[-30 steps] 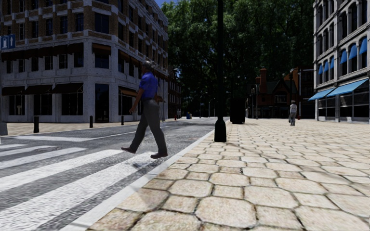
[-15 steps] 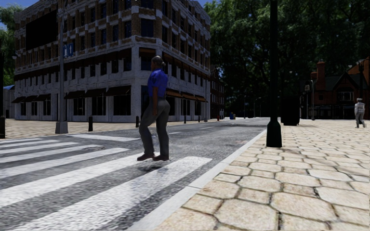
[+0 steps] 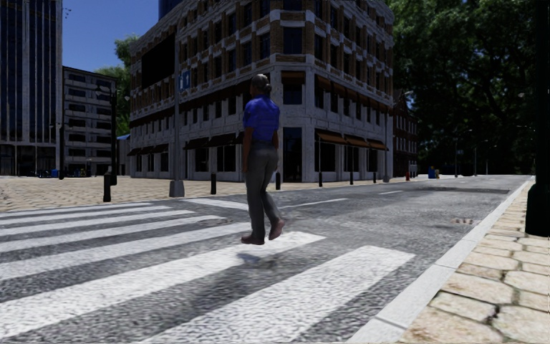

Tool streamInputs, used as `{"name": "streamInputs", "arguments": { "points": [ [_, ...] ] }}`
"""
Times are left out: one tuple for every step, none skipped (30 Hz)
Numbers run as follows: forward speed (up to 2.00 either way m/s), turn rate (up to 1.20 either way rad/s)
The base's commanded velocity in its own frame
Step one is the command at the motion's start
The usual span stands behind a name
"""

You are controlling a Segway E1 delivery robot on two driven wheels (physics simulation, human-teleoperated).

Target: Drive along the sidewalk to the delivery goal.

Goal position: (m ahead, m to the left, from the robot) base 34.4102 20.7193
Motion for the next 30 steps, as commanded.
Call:
{"name": "streamInputs", "arguments": {
  "points": [
    [1.01, 0.63],
    [1.01, 0.63],
    [1.01, 0.63],
    [1.01, 0.63],
    [1.01, 0.63],
    [1.01, 0.63],
    [1.01, 0.63],
    [1.01, 0.63],
    [1.01, 0.63],
    [1.01, 0.63],
    [1.01, 0.62],
    [1.01, 0.62],
    [1.01, 0.62],
    [1.01, 0.62],
    [1.01, 0.62],
    [1.01, 0.62],
    [1.01, 0.62],
    [1.01, 0.62],
    [1.01, 0.62],
    [1.01, 0.62],
    [1.01, 0.62],
    [1.01, 0.62],
    [1.01, 0.62],
    [1.01, 0.62],
    [1.01, 0.62],
    [1.01, 0.62],
    [1.01, 0.62],
    [1.01, 0.62],
    [1.01, 0.62],
    [1.01, 0.62]
  ]
}}
